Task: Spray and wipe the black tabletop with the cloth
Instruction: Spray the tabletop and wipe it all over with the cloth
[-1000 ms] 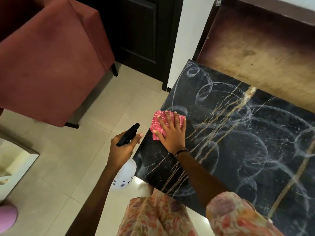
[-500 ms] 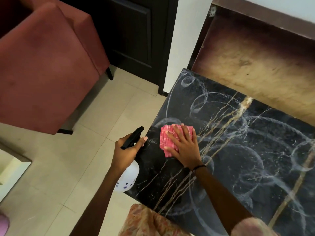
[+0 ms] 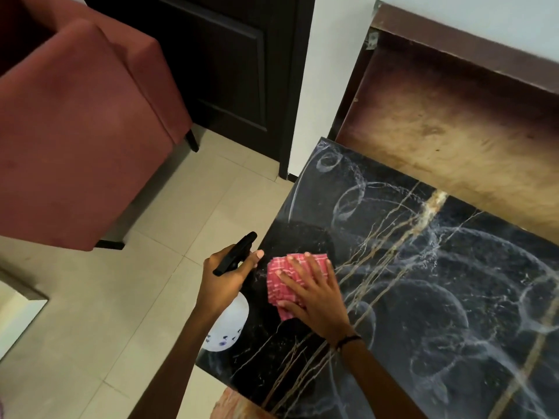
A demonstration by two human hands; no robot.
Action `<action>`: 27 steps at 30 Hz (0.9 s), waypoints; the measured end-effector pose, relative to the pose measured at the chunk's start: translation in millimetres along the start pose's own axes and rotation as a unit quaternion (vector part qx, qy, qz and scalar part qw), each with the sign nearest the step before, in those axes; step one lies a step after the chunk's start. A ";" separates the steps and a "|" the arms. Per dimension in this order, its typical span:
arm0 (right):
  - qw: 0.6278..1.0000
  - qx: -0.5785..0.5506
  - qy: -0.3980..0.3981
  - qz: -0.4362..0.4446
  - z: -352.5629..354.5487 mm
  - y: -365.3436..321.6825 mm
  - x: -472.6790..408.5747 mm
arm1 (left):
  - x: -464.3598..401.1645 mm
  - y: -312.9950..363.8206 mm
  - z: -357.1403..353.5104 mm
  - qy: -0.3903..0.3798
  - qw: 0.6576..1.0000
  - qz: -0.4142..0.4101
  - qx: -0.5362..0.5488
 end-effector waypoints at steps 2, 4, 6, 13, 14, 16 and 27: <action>0.999 0.007 -0.001 -0.049 3.4 33.8 -8.0 | -4.9 6.7 -4.6 -0.007 1.000 -0.008 -0.003; 0.995 0.006 -0.009 -0.098 8.1 57.1 -31.2 | -11.3 10.5 -9.5 -0.010 1.000 -0.011 0.001; 0.990 -0.008 -0.009 -0.143 15.1 66.5 -62.7 | -19.0 12.8 -14.7 -0.008 1.000 -0.015 0.002; 0.995 -0.038 0.041 -0.083 28.9 19.8 -109.9 | -37.7 31.3 -38.3 -0.021 0.999 -0.043 0.006; 0.997 -0.037 0.047 -0.057 26.8 15.8 -99.2 | -40.7 31.4 -42.4 -0.024 0.999 -0.042 0.012; 0.998 -0.027 0.044 -0.022 20.1 19.4 -71.2 | -46.5 31.6 -49.0 -0.026 0.999 -0.036 0.014; 0.985 -0.024 0.007 -0.172 39.6 115.4 -123.6 | -75.0 45.2 -76.9 -0.016 0.998 -0.067 0.005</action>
Point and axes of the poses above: each hand's wrist, its own x-axis away from the middle knuckle, its own z-axis out of the back of the hand, y = z × x, the point moved 8 cm from there along -x, towards the middle knuckle, and after that the axes turned 2 degrees about -y, right-handed, at the moved point
